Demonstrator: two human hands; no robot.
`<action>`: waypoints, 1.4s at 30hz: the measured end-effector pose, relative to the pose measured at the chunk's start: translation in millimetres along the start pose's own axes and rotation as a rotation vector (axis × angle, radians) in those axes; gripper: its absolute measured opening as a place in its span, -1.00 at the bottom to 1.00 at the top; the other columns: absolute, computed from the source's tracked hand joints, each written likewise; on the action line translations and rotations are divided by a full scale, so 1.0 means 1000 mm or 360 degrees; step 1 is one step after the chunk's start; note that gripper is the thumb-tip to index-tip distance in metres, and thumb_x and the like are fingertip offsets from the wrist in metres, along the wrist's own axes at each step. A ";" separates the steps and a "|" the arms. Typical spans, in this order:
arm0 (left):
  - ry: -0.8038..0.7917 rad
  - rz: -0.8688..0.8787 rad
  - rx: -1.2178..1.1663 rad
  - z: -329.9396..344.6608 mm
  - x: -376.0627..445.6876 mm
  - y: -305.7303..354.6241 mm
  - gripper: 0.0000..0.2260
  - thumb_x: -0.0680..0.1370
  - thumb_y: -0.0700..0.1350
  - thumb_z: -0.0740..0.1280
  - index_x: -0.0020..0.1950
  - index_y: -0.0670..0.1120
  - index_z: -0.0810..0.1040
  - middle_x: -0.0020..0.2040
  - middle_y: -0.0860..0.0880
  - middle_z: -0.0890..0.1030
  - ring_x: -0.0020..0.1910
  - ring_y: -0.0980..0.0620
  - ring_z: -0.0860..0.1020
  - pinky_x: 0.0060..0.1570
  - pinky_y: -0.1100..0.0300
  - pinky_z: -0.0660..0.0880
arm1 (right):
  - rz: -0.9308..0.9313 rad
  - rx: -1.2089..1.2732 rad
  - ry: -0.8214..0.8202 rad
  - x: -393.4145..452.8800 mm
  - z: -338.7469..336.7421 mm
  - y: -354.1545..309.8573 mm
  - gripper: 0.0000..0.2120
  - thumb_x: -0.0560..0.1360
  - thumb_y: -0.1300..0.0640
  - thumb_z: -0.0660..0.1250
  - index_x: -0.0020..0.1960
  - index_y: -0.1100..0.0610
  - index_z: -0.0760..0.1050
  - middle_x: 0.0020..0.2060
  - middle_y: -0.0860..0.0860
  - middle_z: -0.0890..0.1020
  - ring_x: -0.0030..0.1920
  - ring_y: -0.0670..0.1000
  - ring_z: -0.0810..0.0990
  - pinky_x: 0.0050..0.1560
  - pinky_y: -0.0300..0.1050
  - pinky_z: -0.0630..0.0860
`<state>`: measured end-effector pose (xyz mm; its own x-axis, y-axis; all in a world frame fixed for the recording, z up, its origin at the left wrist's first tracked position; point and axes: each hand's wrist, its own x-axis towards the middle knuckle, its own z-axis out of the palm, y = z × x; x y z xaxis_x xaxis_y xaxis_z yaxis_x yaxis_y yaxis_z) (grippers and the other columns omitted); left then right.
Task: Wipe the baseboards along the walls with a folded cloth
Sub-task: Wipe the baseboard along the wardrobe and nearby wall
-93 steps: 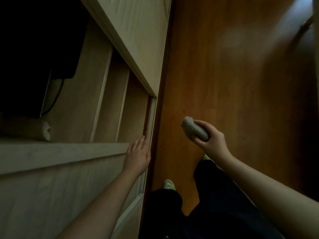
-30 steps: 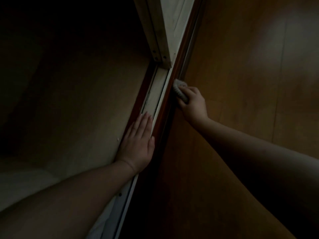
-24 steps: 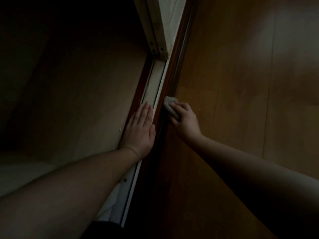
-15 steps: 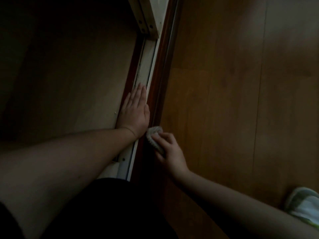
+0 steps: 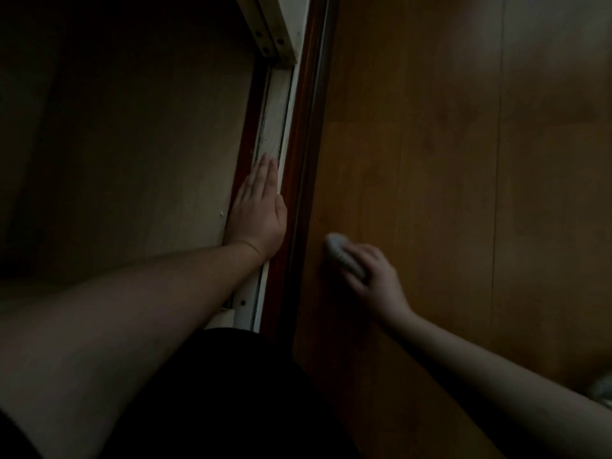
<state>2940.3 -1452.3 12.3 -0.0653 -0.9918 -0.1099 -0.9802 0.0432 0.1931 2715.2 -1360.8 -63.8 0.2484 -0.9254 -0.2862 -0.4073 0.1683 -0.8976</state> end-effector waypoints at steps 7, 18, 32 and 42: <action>0.0020 0.0009 -0.0007 0.005 0.001 -0.001 -0.48 0.68 -0.08 -0.01 0.62 -0.08 -0.08 0.63 -0.03 -0.04 0.59 0.08 -0.08 0.54 0.13 -0.05 | 0.0135 0.0117 0.0145 0.121 -0.043 -0.021 -0.48 0.53 0.01 0.40 0.45 -0.09 0.35 0.28 -0.13 0.39 0.20 -0.19 0.41 0.05 -0.48 0.30; 0.0035 0.0034 0.0023 0.008 0.001 -0.004 -0.46 0.63 -0.04 -0.07 0.62 -0.11 -0.03 0.63 -0.07 0.01 0.60 0.03 -0.03 0.54 0.10 -0.01 | 0.0154 0.0251 0.0118 0.210 -0.037 -0.077 -0.51 0.60 0.09 0.29 0.51 -0.02 0.29 0.44 0.02 0.38 0.36 0.00 0.43 0.34 0.01 0.47; -0.0022 0.0001 0.0045 0.000 -0.001 0.000 -0.47 0.67 -0.10 0.02 0.62 -0.12 -0.05 0.63 -0.06 -0.03 0.60 0.05 -0.06 0.55 0.11 -0.05 | 0.0168 0.0236 -0.0176 0.043 0.031 -0.043 -0.48 0.57 0.11 0.33 0.47 -0.18 0.30 0.44 -0.14 0.32 0.34 -0.21 0.34 0.12 -0.48 0.29; -0.0039 -0.0002 0.0048 0.001 0.000 -0.001 -0.46 0.65 -0.03 -0.08 0.62 -0.11 -0.06 0.63 -0.06 -0.02 0.60 0.04 -0.05 0.55 0.08 -0.03 | 0.0196 0.0225 -0.0391 -0.055 0.068 -0.029 -0.41 0.53 0.12 0.40 0.50 -0.06 0.28 0.46 -0.09 0.34 0.42 -0.15 0.32 0.44 -0.20 0.26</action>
<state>2941.1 -1452.4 11.5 -0.0685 -0.9886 -0.1341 -0.9855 0.0461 0.1633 2773.2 -1292.0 -44.7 0.4170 -0.7881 -0.4527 -0.3254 0.3356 -0.8840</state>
